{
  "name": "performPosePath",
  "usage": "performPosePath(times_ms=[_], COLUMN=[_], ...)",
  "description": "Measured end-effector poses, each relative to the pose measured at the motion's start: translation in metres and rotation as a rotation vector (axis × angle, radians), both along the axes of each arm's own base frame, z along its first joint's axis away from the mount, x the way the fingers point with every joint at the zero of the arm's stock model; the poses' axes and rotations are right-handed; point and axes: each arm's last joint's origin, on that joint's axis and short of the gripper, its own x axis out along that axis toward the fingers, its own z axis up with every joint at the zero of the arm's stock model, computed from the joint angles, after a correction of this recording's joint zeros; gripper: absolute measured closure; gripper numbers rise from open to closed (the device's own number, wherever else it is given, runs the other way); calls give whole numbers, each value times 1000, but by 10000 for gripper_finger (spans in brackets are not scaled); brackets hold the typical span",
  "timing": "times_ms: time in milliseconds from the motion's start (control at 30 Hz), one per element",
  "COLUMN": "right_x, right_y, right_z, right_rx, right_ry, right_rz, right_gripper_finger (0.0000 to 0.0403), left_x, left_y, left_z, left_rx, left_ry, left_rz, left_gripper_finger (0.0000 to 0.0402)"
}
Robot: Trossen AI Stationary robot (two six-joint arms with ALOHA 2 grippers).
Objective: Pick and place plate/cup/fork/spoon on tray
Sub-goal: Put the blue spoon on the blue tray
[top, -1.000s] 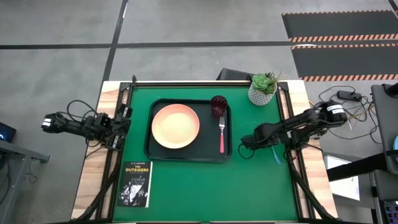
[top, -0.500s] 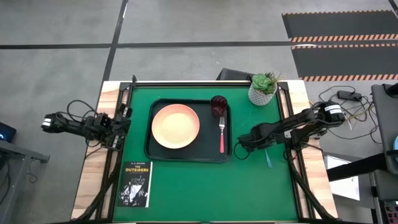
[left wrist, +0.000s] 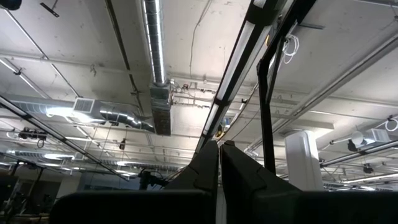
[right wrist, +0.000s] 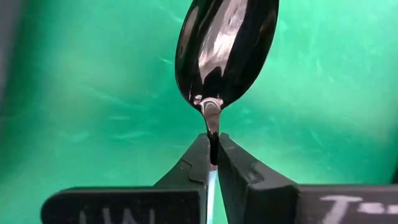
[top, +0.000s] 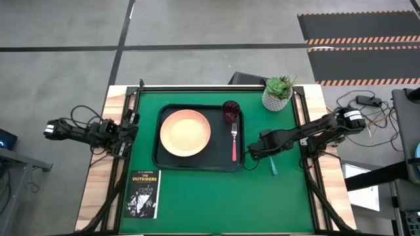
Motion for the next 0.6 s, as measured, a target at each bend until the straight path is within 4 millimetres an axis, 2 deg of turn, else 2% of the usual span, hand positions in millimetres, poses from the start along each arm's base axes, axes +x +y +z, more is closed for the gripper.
performPosePath(times_ms=[233, 600], right_x=[24, 73], right_y=[9, 15], right_z=[25, 51], right_rx=[-103, -257], right_ry=[-167, -662], right_rz=[43, 181], right_gripper_finger=[394, 394], left_x=[0, 0], left_y=[0, 0], left_z=[0, 0], left_rx=[0, 0], left_ry=[0, 0], left_rz=[0, 0], left_gripper_finger=[402, 402])
